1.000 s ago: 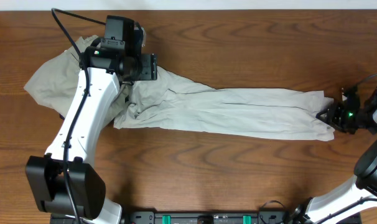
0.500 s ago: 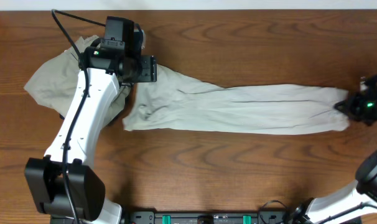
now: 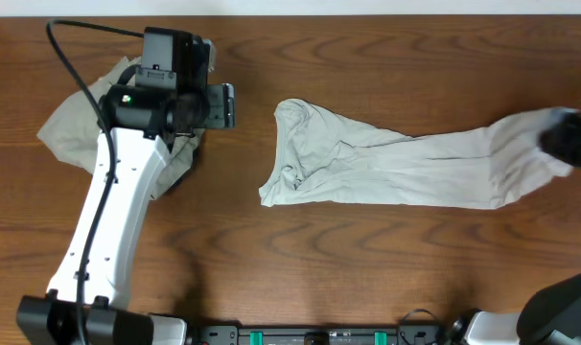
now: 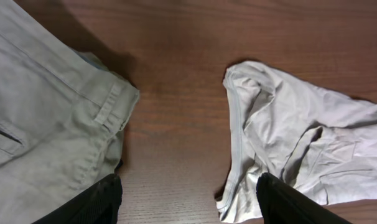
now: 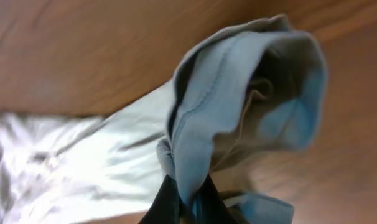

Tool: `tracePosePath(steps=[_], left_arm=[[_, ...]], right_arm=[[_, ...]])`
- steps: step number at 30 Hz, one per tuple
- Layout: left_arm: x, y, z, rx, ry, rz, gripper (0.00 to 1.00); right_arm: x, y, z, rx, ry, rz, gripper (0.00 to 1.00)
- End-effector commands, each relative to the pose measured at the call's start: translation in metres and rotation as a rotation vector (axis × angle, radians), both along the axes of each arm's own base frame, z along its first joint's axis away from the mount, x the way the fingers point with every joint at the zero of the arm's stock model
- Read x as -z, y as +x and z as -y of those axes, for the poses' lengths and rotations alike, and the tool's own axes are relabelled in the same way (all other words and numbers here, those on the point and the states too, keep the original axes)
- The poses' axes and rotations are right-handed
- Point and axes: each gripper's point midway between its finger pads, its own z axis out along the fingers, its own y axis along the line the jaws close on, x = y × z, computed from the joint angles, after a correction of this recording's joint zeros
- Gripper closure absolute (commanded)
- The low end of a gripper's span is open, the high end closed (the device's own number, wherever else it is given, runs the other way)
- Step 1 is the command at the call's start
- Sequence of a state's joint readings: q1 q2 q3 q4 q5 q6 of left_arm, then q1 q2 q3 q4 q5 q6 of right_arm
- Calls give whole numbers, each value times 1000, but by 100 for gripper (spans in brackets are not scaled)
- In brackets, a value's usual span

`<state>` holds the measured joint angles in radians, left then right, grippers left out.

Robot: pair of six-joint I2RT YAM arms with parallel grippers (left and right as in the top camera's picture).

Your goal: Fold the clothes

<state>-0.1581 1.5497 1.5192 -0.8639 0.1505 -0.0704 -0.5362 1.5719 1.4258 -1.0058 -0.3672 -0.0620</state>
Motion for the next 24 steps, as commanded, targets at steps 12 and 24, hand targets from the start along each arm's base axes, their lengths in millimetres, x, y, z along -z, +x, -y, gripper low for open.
tracePosePath(steps=[12,24], left_arm=[[-14,-5,-3,9,10,28,28],[-13,-5,-4,6,17,29,28]], right_arm=[[45,25,-156,-389,1,-148,99],[105,18,-252,-580,25,-295,99]])
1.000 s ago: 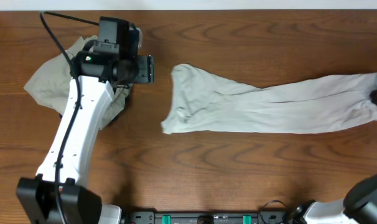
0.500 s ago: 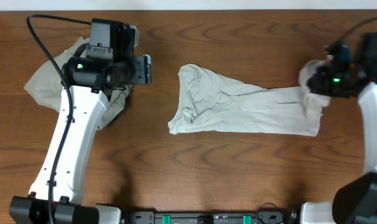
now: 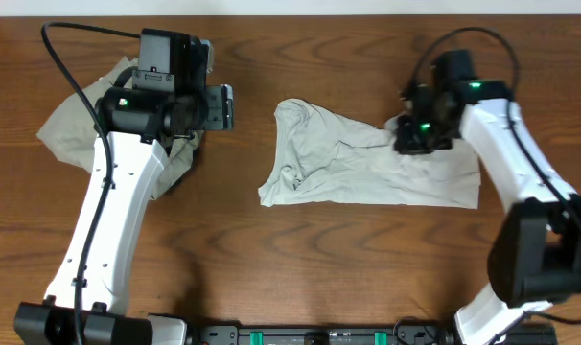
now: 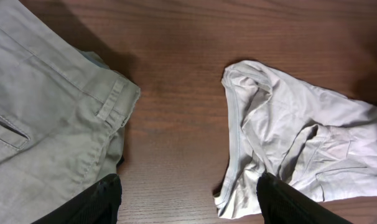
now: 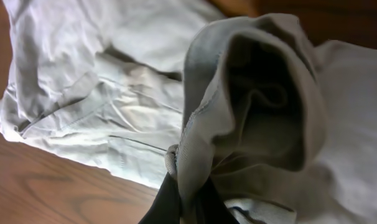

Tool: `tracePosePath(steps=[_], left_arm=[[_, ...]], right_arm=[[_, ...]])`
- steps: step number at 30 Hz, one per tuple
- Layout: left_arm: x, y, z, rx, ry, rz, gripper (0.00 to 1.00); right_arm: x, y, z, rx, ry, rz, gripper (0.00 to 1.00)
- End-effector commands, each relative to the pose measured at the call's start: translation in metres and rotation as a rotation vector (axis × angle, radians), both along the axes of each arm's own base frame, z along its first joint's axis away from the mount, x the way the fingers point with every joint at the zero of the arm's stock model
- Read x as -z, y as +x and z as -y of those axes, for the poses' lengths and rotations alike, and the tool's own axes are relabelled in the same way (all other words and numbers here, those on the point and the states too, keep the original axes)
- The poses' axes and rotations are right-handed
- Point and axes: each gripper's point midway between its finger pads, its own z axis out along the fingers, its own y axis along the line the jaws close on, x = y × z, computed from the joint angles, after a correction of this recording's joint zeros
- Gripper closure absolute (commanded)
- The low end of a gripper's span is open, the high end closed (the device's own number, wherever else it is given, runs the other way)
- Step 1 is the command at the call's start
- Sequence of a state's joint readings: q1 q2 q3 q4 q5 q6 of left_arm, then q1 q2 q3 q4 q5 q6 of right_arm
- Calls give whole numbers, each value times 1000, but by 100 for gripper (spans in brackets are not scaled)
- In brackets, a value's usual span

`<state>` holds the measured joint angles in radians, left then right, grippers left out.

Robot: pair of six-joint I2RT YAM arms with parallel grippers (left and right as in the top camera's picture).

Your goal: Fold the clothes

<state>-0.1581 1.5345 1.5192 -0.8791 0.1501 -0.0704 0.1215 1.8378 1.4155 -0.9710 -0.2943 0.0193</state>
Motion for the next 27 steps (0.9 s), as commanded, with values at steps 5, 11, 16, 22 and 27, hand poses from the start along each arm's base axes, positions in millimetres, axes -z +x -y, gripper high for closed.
tracePosePath(steps=[5,11,16,22,27], left_arm=[[-10,0,-3,12,20,31,28],[-10,0,-3,12,20,31,28],[-10,0,-3,12,20,30,28],[-10,0,-3,12,20,29,28],[-10,0,-3,15,22,31,28]], right_arm=[[8,-11,-52,-55,11,-21,99],[7,-11,-70,-34,15,-10,86],[-2,-10,-89,-71,129,-3,76],[-13,-4,-87,-112,248,17,80],[6,3,-27,96,29,-25,90]])
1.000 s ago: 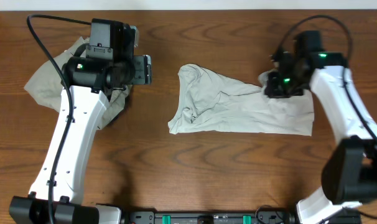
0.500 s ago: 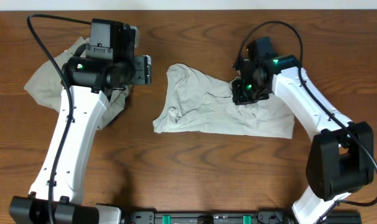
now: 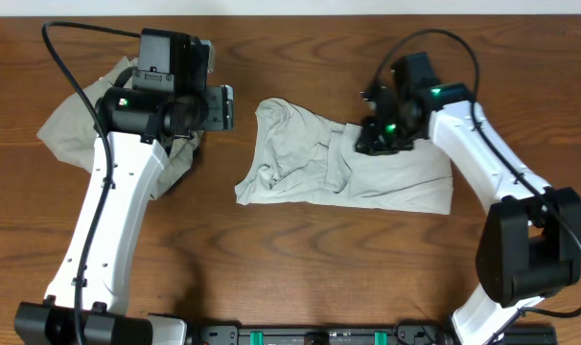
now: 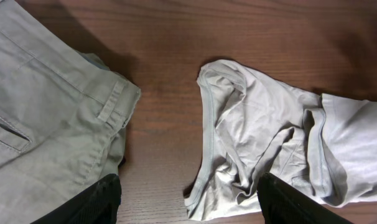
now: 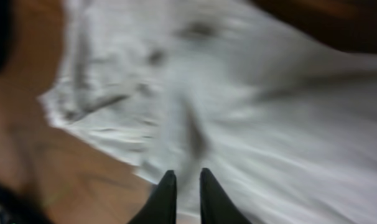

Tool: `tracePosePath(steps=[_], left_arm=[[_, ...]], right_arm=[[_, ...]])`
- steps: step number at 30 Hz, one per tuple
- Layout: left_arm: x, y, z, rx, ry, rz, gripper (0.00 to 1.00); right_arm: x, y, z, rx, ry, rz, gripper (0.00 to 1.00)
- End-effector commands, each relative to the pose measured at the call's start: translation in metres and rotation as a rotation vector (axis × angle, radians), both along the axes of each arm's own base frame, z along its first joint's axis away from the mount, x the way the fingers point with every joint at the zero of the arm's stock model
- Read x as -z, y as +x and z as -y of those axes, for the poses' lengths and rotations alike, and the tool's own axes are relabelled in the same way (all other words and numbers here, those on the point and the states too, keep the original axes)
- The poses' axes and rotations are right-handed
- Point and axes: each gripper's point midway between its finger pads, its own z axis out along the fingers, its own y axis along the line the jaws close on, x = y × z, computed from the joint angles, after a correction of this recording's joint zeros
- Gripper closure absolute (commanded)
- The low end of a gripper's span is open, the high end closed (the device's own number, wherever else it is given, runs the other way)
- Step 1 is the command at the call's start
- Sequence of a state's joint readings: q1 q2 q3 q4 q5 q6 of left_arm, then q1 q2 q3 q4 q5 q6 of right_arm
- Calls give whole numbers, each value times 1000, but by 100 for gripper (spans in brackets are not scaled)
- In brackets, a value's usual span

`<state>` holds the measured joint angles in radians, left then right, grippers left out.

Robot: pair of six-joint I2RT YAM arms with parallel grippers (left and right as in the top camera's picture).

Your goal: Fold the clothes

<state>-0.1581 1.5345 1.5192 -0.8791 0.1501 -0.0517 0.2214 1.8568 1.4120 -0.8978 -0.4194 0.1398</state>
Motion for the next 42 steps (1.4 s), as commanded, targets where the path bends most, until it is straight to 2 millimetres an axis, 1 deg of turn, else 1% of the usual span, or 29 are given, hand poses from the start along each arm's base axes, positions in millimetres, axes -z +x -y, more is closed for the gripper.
tracePosePath(steps=[1,3,5,9,11,12,15,16,18,19,21,22,24,26,28,30,31,32,33,34,35,38,40,42], left_arm=[[-10,0,-3,0,12,27,27],[-10,0,-3,0,12,27,28],[-9,0,-3,-1,12,25,27],[-5,-7,-4,-1,17,-7,28],[0,-13,-5,0,21,-37,28],[2,-16,-5,0,24,-53,28],[8,-24,-6,-5,26,-93,28],[11,-26,-6,-17,17,-109,28],[16,-30,-1,-1,-7,-132,28],[18,-33,1,7,-19,-145,27],[27,-38,7,24,-47,-176,28],[32,-41,10,34,-64,-197,28],[44,-46,12,18,-85,-239,28],[58,-51,14,-7,-106,-286,28],[73,-54,19,-10,-137,-328,27],[87,-56,28,13,-176,-351,28],[94,-55,32,20,-193,-357,28],[99,-54,36,22,-202,-358,28],[107,-52,40,18,-213,-362,27],[112,-50,43,14,-217,-364,23],[120,-48,47,18,-218,-366,21],[143,-41,59,48,-212,-365,20],[159,-32,64,63,-190,-352,20],[175,-20,61,49,-148,-333,20]], right_arm=[[12,4,38,130,-148,-29,91],[16,-1,39,126,-157,-46,91],[24,-9,34,110,-163,-63,91],[50,-27,15,111,-159,-92,90],[64,-35,1,115,-146,-88,90],[70,-38,-10,108,-126,-78,90],[78,-44,-49,46,-18,-28,90],[76,-45,-66,6,39,2,91],[69,-43,-87,-40,102,44,92],[65,-41,-93,-56,124,65,93],[49,-35,-107,-111,198,115,91],[35,-32,-115,-160,255,153,89],[11,-27,-119,-213,327,207,87],[-10,-18,-110,-198,348,247,86],[-29,-6,-92,-151,338,293,86],[-44,5,-65,-76,289,336,83],[-51,12,-45,-24,252,359,81],[-55,14,-32,10,229,369,80],[-61,17,-11,64,191,379,79],[-63,18,6,107,157,383,79],[-65,19,25,157,119,382,78],[-67,15,72,266,45,365,78],[-67,9,96,308,21,344,79],[-63,1,114,352,6,302,79]])
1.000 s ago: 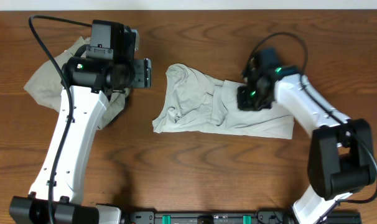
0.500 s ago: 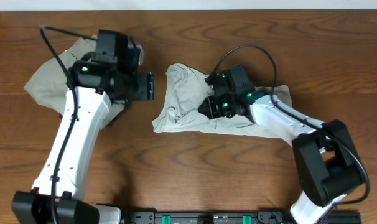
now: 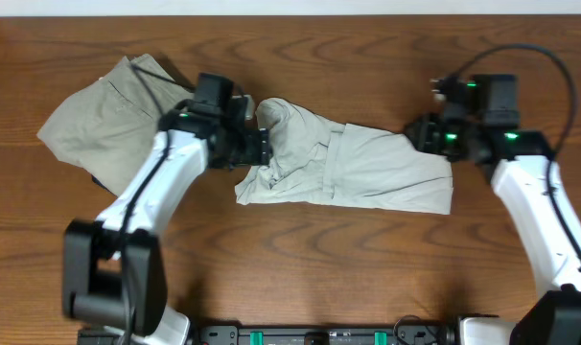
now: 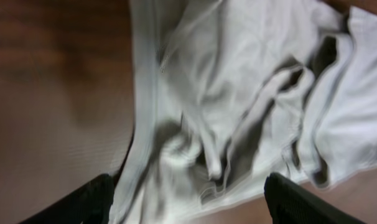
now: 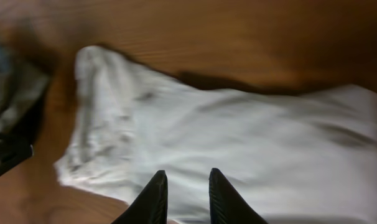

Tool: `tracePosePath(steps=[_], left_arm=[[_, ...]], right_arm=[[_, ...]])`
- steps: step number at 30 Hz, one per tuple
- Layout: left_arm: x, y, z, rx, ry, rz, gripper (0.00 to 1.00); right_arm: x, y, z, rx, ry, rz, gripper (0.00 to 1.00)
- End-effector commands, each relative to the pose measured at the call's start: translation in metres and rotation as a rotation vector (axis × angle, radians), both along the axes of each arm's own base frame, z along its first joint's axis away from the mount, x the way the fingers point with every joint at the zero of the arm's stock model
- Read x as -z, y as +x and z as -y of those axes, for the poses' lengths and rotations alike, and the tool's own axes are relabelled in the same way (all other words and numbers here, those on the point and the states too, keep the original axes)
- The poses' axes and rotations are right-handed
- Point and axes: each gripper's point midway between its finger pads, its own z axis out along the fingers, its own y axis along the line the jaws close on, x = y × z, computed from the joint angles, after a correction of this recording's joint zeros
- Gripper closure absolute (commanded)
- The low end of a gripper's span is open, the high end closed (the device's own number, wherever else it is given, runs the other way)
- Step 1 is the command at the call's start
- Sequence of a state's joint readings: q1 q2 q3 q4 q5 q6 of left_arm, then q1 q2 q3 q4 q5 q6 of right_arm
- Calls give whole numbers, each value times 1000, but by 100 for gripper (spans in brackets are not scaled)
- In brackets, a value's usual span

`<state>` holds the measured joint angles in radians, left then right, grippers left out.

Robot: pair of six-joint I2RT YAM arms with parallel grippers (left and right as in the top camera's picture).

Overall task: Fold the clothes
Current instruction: 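Press the folded shirt's ends flat with both grippers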

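A pale grey garment lies folded over itself across the middle of the table. Its crumpled left end fills the left wrist view. My left gripper hangs low over that end, open wide, with cloth showing between its fingers but not pinched. My right gripper hovers over the garment's right part, its fingers a little apart and open, with the cloth below them and nothing held.
A heap of khaki trousers lies at the far left, just behind my left arm. Bare wooden table runs along the front, and more of it shows at the back right.
My left arm has come from above the khaki trousers down to the pale garment's left end. My right gripper has drawn back from the garment's middle to its right part. The garment lies as before.
First the garment lay stretched out, with my right gripper shut on its right end at the table's far right. Then that end was held over the garment's middle. Then the cloth was out of the fingers, folded and shifted left. Now both grippers are open over it.
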<state>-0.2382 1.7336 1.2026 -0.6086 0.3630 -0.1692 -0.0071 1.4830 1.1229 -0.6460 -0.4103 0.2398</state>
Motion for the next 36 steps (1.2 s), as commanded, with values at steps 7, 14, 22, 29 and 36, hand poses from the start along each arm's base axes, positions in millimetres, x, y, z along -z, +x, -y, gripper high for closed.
tracePosePath(steps=[7,14,22,29,36], left_arm=[[56,22,-6,15,49,-10,16],[79,8,4,164,-100,-77,16],[87,-18,25,263,-292,-174,16],[100,-35,32,284,-285,-246,21],[101,-33,36,285,-290,-240,51]], right_arm=[[15,-32,47,37,-82,-126,82],[17,-36,47,39,-85,-145,84],[17,-37,47,39,-84,-148,84],[17,-37,47,53,-76,-155,85],[17,-37,47,59,-74,-156,86]])
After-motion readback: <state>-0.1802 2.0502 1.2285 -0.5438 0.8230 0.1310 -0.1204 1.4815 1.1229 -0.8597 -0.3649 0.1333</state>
